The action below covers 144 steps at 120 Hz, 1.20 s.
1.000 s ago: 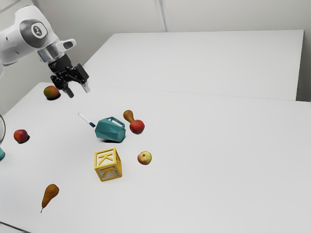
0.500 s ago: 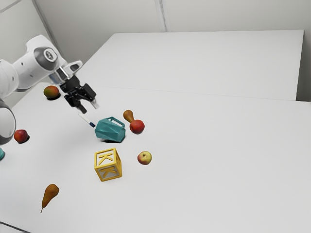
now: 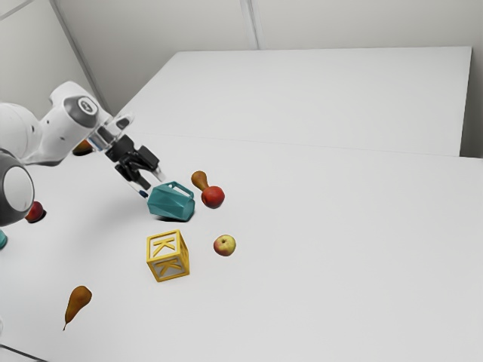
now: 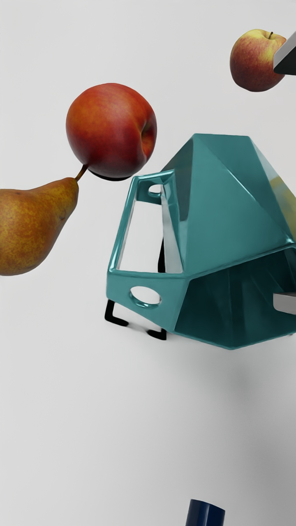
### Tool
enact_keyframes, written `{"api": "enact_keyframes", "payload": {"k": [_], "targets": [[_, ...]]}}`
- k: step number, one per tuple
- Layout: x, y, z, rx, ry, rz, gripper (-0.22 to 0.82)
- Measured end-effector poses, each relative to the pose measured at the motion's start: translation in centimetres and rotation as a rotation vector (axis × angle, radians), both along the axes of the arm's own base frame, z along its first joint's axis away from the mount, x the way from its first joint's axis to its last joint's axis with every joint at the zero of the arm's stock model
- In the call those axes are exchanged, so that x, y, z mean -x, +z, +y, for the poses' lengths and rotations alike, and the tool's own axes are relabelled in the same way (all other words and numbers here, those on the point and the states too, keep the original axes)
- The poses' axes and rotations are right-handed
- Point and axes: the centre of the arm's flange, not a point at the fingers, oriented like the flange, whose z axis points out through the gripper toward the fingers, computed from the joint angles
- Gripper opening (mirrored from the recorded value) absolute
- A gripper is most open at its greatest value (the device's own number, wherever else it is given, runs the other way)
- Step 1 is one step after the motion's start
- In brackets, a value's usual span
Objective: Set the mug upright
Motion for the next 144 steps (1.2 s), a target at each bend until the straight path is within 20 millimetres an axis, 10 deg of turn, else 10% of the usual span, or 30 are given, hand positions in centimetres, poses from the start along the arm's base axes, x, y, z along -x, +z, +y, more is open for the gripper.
{"api": "enact_keyframes", "payload": {"k": [68, 100, 144], "targets": [[1.1, -5.8, -1.4, 0.206, 0.039, -0.097, 0.56], [1.2, -5.7, -1.4, 0.233, 0.022, -0.152, 0.09], [2.4, -2.5, -2.4, 0.213, -0.020, -0.218, -0.12]]}}
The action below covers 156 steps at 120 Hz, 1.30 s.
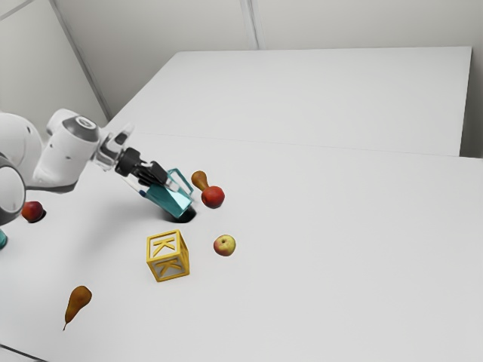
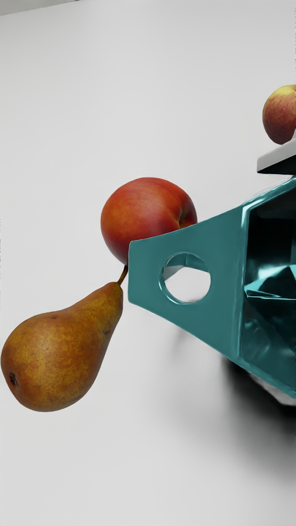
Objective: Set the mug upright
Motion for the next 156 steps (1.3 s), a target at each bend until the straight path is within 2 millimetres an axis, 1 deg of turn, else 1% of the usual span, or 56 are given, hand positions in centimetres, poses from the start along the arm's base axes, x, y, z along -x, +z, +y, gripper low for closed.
{"api": "enact_keyframes", "payload": {"k": [12, 23, 30, 52, 60, 72, 87, 134, 156], "targets": [[0.6, 2.2, -0.8, -0.020, -0.014, -0.032, -0.13], [0.7, 5.3, -2.0, -0.084, -0.065, -0.069, -0.13], [0.8, 6.8, -3.2, -0.144, -0.113, -0.076, -0.13], [0.9, 9.4, -7.0, -0.331, -0.234, -0.035, -0.13], [1.4, 10.2, -8.2, -0.388, -0.252, -0.018, -0.13], [2.6, 10.3, -10.1, -0.447, -0.259, 0.008, -0.13], [3.7, 10.7, -11.2, -0.519, -0.239, 0.021, -0.13], [5.9, 8.5, -13.5, -0.645, -0.120, -0.024, -0.15], [6.8, 8.3, -14.2, -0.671, -0.071, -0.055, -0.17]]}}
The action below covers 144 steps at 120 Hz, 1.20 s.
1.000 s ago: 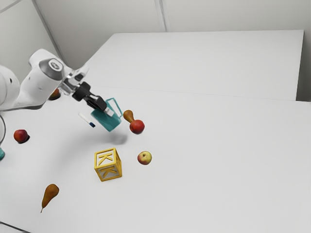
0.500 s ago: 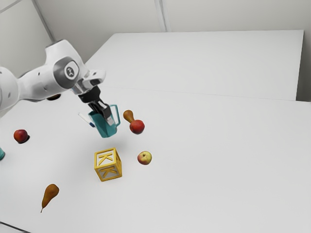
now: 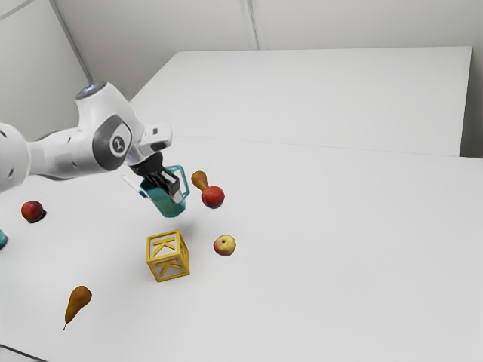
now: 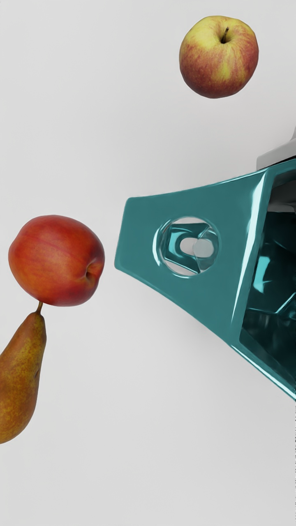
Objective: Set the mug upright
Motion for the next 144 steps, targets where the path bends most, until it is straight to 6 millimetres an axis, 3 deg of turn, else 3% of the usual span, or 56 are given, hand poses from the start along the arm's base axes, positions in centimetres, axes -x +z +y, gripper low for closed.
{"api": "enact_keyframes", "payload": {"k": [30, 72, 144], "targets": [[1.5, -1.3, 1.0, -0.018, 0.078, 0.017, -0.17], [2.1, -3.3, 0.3, -0.014, 0.133, 0.058, -0.17], [1.1, -6.0, 0.6, -0.050, 0.182, 0.033, -0.17]]}}
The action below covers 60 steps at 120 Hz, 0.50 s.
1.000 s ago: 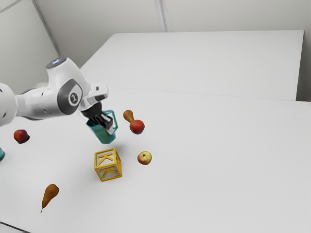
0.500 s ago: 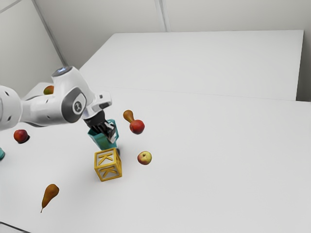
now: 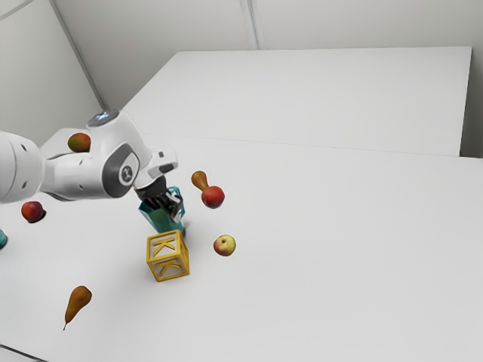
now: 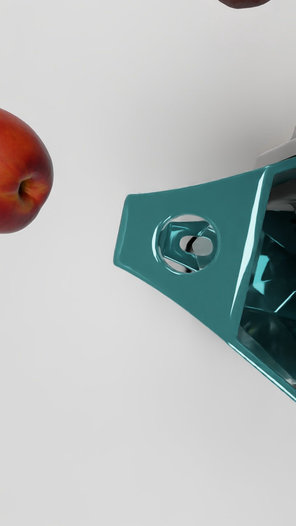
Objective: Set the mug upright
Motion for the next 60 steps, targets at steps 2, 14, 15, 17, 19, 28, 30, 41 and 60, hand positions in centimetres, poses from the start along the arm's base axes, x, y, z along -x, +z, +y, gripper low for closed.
{"api": "enact_keyframes", "payload": {"k": [2, 14, 15, 17, 19, 28, 30, 41, 60], "targets": [[-0.02, -0.05, 0.01, 0.000, 0.001, 0.000, -0.17], [-0.09, -0.39, 0.08, 0.000, 0.009, 0.001, -0.17], [-0.09, -0.42, 0.08, 0.000, 0.010, 0.001, -0.17], [-0.10, -0.47, 0.08, 0.000, 0.011, 0.002, -0.17], [-0.11, -0.52, 0.09, 0.001, 0.012, 0.002, -0.17], [-0.17, -0.74, 0.08, 0.001, 0.016, 0.004, -0.17], [-0.18, -0.77, 0.08, 0.001, 0.017, 0.004, -0.17], [-0.22, -0.81, 0.03, 0.002, 0.020, 0.003, -0.17], [-0.22, -0.68, -0.10, 0.009, 0.022, 0.000, -0.02]]}}
